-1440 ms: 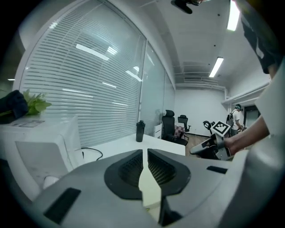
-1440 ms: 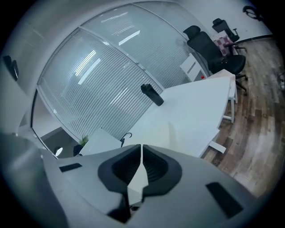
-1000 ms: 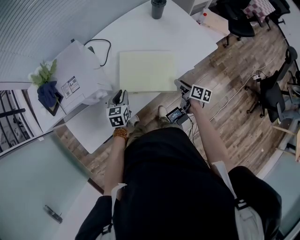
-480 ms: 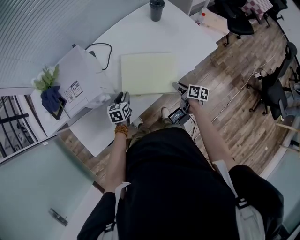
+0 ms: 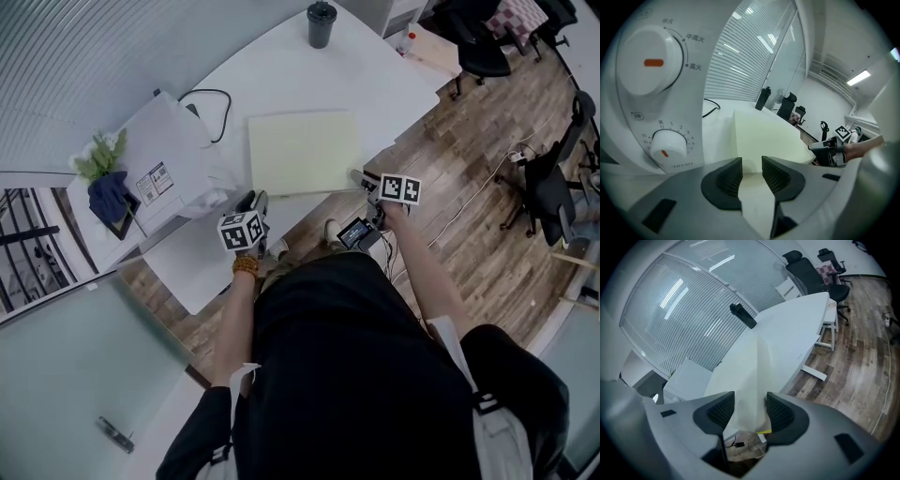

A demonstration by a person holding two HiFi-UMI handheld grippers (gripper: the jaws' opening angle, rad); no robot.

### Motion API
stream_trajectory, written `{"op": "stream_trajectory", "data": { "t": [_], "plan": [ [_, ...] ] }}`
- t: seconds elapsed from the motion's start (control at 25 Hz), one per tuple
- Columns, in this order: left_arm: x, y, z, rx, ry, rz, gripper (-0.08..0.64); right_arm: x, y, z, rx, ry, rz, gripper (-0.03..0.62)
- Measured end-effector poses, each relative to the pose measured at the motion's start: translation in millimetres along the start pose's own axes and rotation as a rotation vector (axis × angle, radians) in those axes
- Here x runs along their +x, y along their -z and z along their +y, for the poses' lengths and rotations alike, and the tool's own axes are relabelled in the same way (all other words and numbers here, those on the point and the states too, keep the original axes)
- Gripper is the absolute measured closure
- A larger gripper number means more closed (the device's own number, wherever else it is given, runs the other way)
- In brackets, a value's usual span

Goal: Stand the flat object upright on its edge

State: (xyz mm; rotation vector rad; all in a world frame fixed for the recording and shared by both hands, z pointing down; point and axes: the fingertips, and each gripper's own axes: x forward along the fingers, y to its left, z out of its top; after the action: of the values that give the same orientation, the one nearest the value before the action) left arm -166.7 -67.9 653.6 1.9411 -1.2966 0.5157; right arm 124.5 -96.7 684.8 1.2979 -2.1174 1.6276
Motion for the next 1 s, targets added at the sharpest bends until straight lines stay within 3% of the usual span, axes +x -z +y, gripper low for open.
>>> {"op": "stream_trajectory", "data": {
  "t": [0.2, 0.4, 0.64, 0.84, 1.0],
  "plan": [
    [-1.0, -6.1, 5.2, -0.096, 0.012, -0.022, 0.433, -1.5, -5.4, 1.3, -0.018, -0.024, 0.007, 0.402],
    [-0.4, -8.4, 12.9, -0.140, 0.000, -0.039, 0.402, 2.8, -5.1, 2.2, -0.012, -0.028, 0.006, 0.402],
    [5.6, 3.7, 6.0, -0.119, -0.001, 0.010, 0.393, 3.4, -5.2, -2.3, -0.017, -0.005, 0.010, 0.402],
    [1.3, 31.2, -8.5, -0.103, 0.037, 0.114, 0.403, 1.4, -11.4, -10.9, -0.059, 0.021, 0.011, 0.402],
    [-2.0, 25.6, -9.4, -0.134, 0.052, 0.088, 0.403, 4.5, -13.4, -9.9, -0.109, 0.022, 0.045, 0.402]
  ]
}}
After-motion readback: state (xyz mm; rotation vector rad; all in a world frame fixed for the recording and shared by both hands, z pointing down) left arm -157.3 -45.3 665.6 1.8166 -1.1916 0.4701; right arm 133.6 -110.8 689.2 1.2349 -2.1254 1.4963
